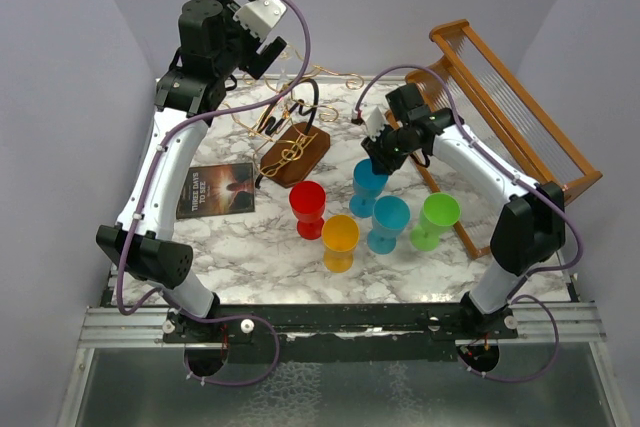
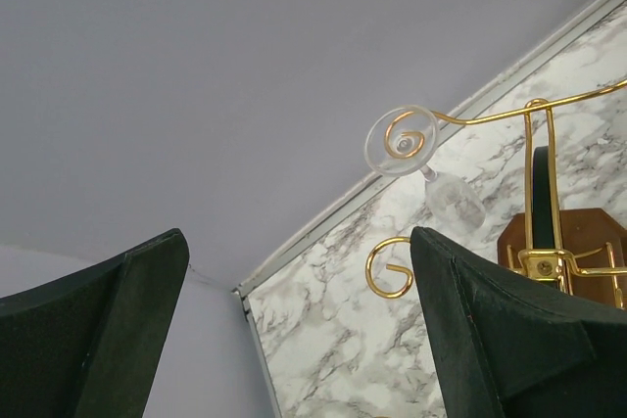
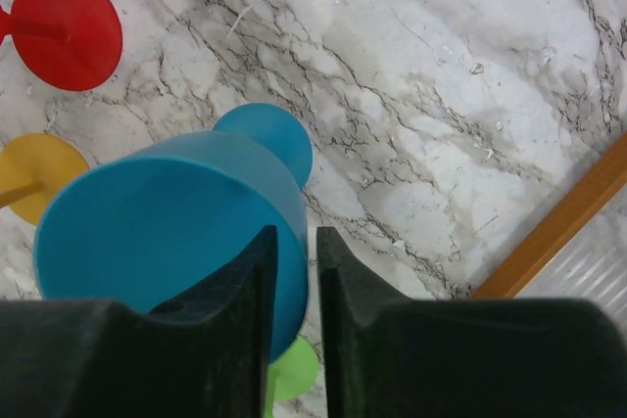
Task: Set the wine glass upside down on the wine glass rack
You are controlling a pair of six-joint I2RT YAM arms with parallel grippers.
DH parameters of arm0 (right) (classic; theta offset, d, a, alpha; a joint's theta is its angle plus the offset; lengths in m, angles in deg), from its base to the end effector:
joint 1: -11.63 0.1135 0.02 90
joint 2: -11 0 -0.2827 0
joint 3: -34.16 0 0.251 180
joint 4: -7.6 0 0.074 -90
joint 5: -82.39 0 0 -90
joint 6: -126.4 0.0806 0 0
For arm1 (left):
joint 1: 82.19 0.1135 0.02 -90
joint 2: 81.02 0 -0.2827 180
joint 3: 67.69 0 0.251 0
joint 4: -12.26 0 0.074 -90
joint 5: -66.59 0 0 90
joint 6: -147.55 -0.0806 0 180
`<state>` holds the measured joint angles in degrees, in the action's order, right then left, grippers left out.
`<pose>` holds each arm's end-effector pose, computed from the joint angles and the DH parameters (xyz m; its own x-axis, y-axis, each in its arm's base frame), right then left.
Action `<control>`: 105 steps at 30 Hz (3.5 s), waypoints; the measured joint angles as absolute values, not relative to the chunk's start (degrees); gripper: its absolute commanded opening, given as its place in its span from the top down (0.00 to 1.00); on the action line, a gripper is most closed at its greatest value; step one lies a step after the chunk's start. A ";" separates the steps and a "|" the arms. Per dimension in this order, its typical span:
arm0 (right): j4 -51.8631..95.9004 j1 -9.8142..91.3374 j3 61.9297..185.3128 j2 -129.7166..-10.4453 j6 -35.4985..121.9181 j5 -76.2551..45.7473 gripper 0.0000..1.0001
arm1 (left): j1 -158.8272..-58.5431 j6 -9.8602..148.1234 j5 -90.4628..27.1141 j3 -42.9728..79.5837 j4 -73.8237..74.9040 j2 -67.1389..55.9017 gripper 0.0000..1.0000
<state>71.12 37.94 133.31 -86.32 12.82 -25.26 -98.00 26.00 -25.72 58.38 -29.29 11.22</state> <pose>0.3284 0.1896 0.2691 -0.5028 -0.6738 -0.5414 -0.8209 0.5684 0.0549 0.3769 -0.1101 0.5150 0.0524 0.5285 -0.8473 0.3324 0.7909 0.5139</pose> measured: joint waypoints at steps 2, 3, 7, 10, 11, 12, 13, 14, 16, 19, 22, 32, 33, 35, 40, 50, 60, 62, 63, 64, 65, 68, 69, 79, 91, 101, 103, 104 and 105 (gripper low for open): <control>71.16 37.94 133.31 -86.86 12.87 -25.24 0.90 | -98.00 26.48 -25.72 58.40 -29.77 11.22 0.01; 71.20 37.94 133.31 -86.97 12.91 -25.24 0.92 | -98.00 26.79 -25.72 58.40 -29.94 11.22 0.01; 71.29 37.94 134.20 -86.97 12.82 -24.61 0.99 | -98.00 28.14 -25.72 58.40 -30.14 11.22 0.01; 70.83 37.94 135.10 -86.93 12.80 -22.25 0.99 | -98.00 29.17 -25.68 58.40 -30.12 11.22 0.01; 70.57 37.94 135.27 -86.86 12.76 -21.09 0.99 | -98.00 29.52 -25.68 58.38 -30.10 11.22 0.01; 70.37 37.94 135.49 -86.78 12.67 -19.56 0.99 | -98.00 29.80 -25.68 58.38 -30.03 11.22 0.01; 70.24 37.92 135.78 -86.71 12.58 -18.27 0.99 | -98.00 30.22 -25.68 58.36 -29.92 11.22 0.01; 70.11 37.90 136.13 -86.58 12.52 -17.11 0.99 | -98.00 30.85 -25.68 58.32 -29.79 11.22 0.01; 69.98 37.52 137.24 -86.23 12.30 -14.88 0.99 | -98.00 31.86 -25.70 58.19 -29.49 11.22 0.01; 69.74 36.39 139.95 -85.38 11.86 -12.15 0.99 | -98.00 33.74 -25.94 58.16 -29.46 11.22 0.01; 69.41 34.11 142.70 -83.70 11.49 -9.92 0.99 | -97.98 35.68 -26.96 58.16 -29.49 11.22 0.01; 65.72 30.07 147.67 -74.52 10.99 -3.95 0.99 | -97.98 44.62 -34.77 59.63 -28.50 11.77 0.01; 64.78 30.07 148.43 -73.42 10.94 -3.91 0.99 | -97.98 46.35 -36.30 59.63 -27.82 11.90 0.02; 63.27 30.07 149.44 -71.81 10.83 -4.00 0.99 | -97.98 50.07 -39.71 59.45 -26.08 12.27 0.04; 60.14 30.07 154.16 -69.93 11.12 -6.01 0.99 | -97.98 60.21 -50.02 57.09 -20.85 13.32 0.10; 58.79 30.07 160.34 -70.14 14.61 -17.15 0.99 | -98.09 82.24 -63.88 53.22 -8.11 16.71 0.17; 58.81 30.07 164.98 -71.78 20.34 -29.68 0.99 | -99.46 96.18 -69.56 50.36 2.38 19.66 0.31; 58.83 30.07 164.98 -72.15 21.06 -31.08 0.99 | -99.70 98.17 -70.44 49.71 4.28 19.83 0.33; 58.83 30.07 164.95 -72.37 21.37 -31.64 0.99 | -99.81 98.81 -70.81 49.38 4.90 19.83 0.34; 58.83 30.07 164.95 -72.55 21.63 -32.08 0.99 | -99.92 99.29 -71.20 49.09 5.66 19.83 0.36; 58.83 30.07 164.91 -72.70 21.83 -32.65 0.99 | -100.05 99.64 -71.49 48.81 6.25 19.83 0.39; 58.85 30.07 164.67 -72.79 22.40 -33.83 0.99 | -100.49 100.49 -72.06 48.46 7.19 19.83 0.49; 58.85 30.07 164.60 -72.79 22.66 -34.20 0.99 | -100.67 100.53 -72.10 48.42 7.39 19.83 0.55; 58.81 30.07 163.42 -73.12 23.05 -35.38 0.99 | -101.45 100.64 -72.73 48.44 7.32 20.29 1.00; 58.24 30.38 159.36 -72.94 20.30 -33.15 0.38 | -100.34 93.89 -70.88 51.89 0.46 21.01 1.00; 58.74 30.38 155.62 -69.99 16.06 -24.63 0.05 | -96.43 76.03 -56.65 62.73 -13.14 20.99 1.00; 58.79 30.38 154.79 -68.66 15.16 -22.77 0.04 | -96.32 71.22 -53.02 63.96 -15.10 20.86 1.00; 58.88 30.38 154.64 -68.07 14.90 -22.01 0.04 | -96.36 69.04 -51.03 64.52 -16.37 20.71 1.00; 58.90 30.38 154.57 -67.61 14.57 -21.15 0.04 | -96.47 66.61 -49.61 64.90 -17.29 20.60 1.00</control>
<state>58.90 30.38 154.57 -67.61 14.57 -21.15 -96.47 66.61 -49.61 64.90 -17.29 20.60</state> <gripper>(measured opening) 0.952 0.029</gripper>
